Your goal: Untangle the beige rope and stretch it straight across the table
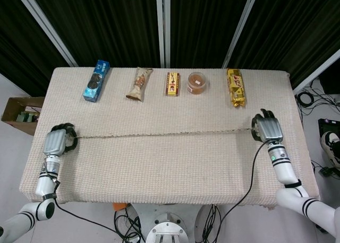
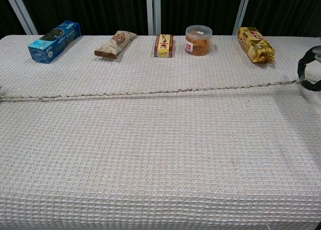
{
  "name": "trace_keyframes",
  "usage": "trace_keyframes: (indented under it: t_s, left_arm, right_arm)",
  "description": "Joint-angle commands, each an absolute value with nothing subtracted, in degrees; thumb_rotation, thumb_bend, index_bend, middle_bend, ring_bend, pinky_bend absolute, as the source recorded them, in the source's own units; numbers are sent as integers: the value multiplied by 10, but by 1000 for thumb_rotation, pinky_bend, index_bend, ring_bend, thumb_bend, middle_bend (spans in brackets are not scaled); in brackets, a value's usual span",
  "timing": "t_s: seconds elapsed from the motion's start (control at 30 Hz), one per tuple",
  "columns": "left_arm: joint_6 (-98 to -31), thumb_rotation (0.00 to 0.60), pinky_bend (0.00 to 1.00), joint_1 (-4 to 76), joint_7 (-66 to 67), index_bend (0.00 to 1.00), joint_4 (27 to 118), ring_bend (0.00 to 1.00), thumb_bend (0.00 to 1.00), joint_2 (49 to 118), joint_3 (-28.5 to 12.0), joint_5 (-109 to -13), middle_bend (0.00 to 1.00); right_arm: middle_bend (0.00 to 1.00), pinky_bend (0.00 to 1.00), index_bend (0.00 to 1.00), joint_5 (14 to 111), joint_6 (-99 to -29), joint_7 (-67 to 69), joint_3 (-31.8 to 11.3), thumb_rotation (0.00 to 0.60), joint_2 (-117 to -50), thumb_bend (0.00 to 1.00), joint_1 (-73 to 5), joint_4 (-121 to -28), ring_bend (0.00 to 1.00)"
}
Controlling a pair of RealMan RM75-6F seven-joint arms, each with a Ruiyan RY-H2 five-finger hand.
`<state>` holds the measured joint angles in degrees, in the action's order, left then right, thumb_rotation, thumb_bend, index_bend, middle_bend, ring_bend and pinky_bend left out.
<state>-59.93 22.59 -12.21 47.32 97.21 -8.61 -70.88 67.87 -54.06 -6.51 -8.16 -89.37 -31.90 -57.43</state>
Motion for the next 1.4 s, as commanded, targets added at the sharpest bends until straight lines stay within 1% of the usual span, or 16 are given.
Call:
trace_keyframes:
  t_s: [0.03, 0.13, 0.2, 0.27, 0.3, 0.37, 0.43, 0.53, 0.6, 0.73, 0.87, 0.9, 1.0, 1.07, 1.2, 1.4]
  left_arm:
    - [-598, 600, 178, 226, -125, 634, 469, 177, 487, 977, -86, -712, 254]
    - [-595, 600, 178, 227, -124, 602, 465, 177, 479, 980, -84, -715, 251]
    - [-594, 600, 176, 227, -123, 538, 466, 177, 468, 981, -83, -718, 243]
    - [-595, 600, 175, 226, -120, 468, 466, 177, 453, 981, -83, -719, 235]
    - [-595, 600, 174, 226, -119, 444, 467, 177, 446, 980, -83, -719, 232]
    - [-596, 600, 174, 225, -117, 389, 470, 177, 430, 979, -83, -720, 225]
    - [-599, 599, 173, 224, -113, 350, 472, 177, 419, 977, -84, -720, 217]
    - [-605, 582, 173, 222, -106, 295, 479, 177, 388, 974, -87, -720, 202]
    - [-614, 547, 172, 219, -102, 270, 487, 175, 355, 970, -88, -721, 193]
    - [-638, 451, 167, 210, -92, 215, 517, 165, 290, 948, -91, -725, 168]
    - [-673, 373, 164, 194, -73, 201, 578, 161, 244, 899, -98, -726, 159]
    - [-684, 368, 164, 189, -72, 201, 594, 161, 237, 886, -102, -725, 159]
    - [-722, 368, 164, 168, -76, 203, 650, 161, 226, 838, -113, -725, 161]
    - [-745, 394, 164, 154, -78, 212, 680, 161, 226, 808, -115, -728, 167]
    - [-788, 447, 164, 120, -72, 232, 736, 161, 225, 750, -105, -742, 173]
    - [-845, 490, 163, 66, -79, 240, 794, 161, 225, 697, -68, -779, 173]
  right_arm:
    - [343, 148, 681, 689, -544, -55, -79, 600, -906, 564, -318, -560, 79]
    - [323, 134, 648, 698, -549, -48, -77, 600, -916, 514, -316, -549, 78]
    - [312, 127, 626, 703, -553, -45, -76, 600, -921, 477, -313, -543, 74]
    - [288, 111, 565, 706, -557, -42, -76, 600, -923, 368, -311, -540, 64]
    - [270, 98, 517, 706, -559, -42, -76, 600, -924, 285, -309, -539, 55]
    - [251, 85, 447, 707, -562, -40, -77, 600, -925, 199, -307, -539, 42]
    - [233, 71, 372, 708, -566, -40, -78, 600, -924, 129, -304, -541, 34]
    - [218, 67, 323, 710, -572, -42, -79, 600, -919, 85, -299, -547, 30]
    - [210, 65, 296, 711, -580, -45, -81, 600, -911, 73, -295, -558, 25]
    - [196, 61, 242, 715, -610, -53, -90, 600, -879, 66, -284, -598, 16]
    - [190, 61, 221, 717, -651, -66, -102, 600, -816, 69, -265, -676, 11]
    - [189, 61, 217, 717, -657, -66, -103, 600, -798, 79, -259, -697, 11]
    - [186, 60, 212, 720, -678, -59, -105, 600, -733, 158, -237, -772, 12]
    - [187, 60, 213, 724, -691, -50, -103, 600, -694, 211, -220, -813, 12]
    - [187, 61, 212, 737, -739, -35, -93, 600, -628, 227, -176, -880, 12]
    - [181, 60, 209, 763, -801, -20, -66, 600, -591, 226, -117, -929, 12]
